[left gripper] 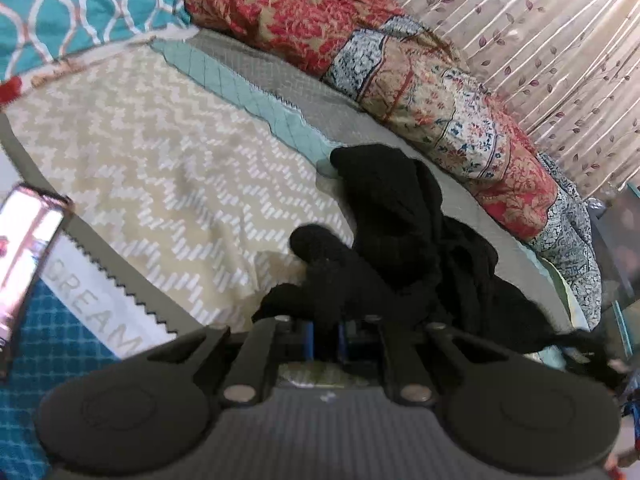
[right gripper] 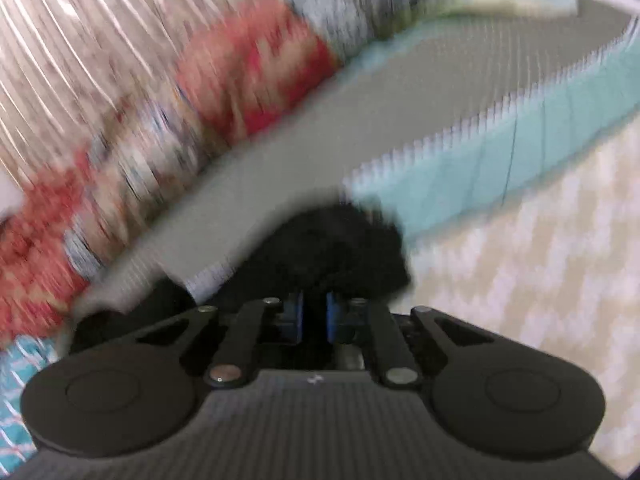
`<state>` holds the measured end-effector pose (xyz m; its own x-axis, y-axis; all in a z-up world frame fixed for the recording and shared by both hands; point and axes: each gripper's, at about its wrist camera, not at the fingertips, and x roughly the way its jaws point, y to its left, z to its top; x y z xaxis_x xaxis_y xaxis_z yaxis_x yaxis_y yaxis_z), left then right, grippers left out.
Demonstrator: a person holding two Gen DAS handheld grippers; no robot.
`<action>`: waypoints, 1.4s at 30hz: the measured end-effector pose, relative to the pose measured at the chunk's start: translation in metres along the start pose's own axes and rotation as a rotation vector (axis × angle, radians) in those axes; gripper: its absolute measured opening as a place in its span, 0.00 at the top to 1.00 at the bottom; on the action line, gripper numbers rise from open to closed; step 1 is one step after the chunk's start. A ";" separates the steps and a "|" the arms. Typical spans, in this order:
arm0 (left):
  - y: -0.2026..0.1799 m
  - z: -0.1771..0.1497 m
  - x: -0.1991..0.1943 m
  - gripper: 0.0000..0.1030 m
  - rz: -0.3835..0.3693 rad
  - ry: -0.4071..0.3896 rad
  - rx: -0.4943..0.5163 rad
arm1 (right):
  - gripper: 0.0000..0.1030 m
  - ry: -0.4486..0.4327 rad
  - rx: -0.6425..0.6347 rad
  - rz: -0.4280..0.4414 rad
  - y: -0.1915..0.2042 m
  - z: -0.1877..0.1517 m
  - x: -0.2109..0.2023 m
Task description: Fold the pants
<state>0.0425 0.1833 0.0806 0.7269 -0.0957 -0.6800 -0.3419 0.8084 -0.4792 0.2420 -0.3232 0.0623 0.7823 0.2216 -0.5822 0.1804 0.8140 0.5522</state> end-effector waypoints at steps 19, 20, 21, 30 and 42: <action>0.037 -0.038 -0.056 0.92 0.081 0.093 -0.036 | 0.93 -0.373 0.125 -0.431 -0.154 0.057 -0.211; 0.037 -0.037 -0.057 0.92 0.074 0.090 -0.036 | 0.93 -0.357 0.114 -0.407 -0.147 0.060 -0.206; 0.037 -0.035 -0.059 0.92 0.066 0.083 -0.035 | 0.93 -0.342 0.094 -0.384 -0.138 0.062 -0.202; 0.069 -0.004 -0.087 0.92 0.041 -0.071 -0.168 | 0.93 -0.395 -0.203 -0.085 0.086 0.160 -0.155; 0.113 -0.023 -0.072 0.92 0.134 -0.020 -0.235 | 0.46 -0.051 -0.350 -0.075 0.113 0.099 -0.007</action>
<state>-0.0624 0.2676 0.0626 0.6767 0.0166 -0.7361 -0.5632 0.6555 -0.5030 0.3156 -0.2855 0.1882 0.8049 0.1349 -0.5780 0.0299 0.9634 0.2664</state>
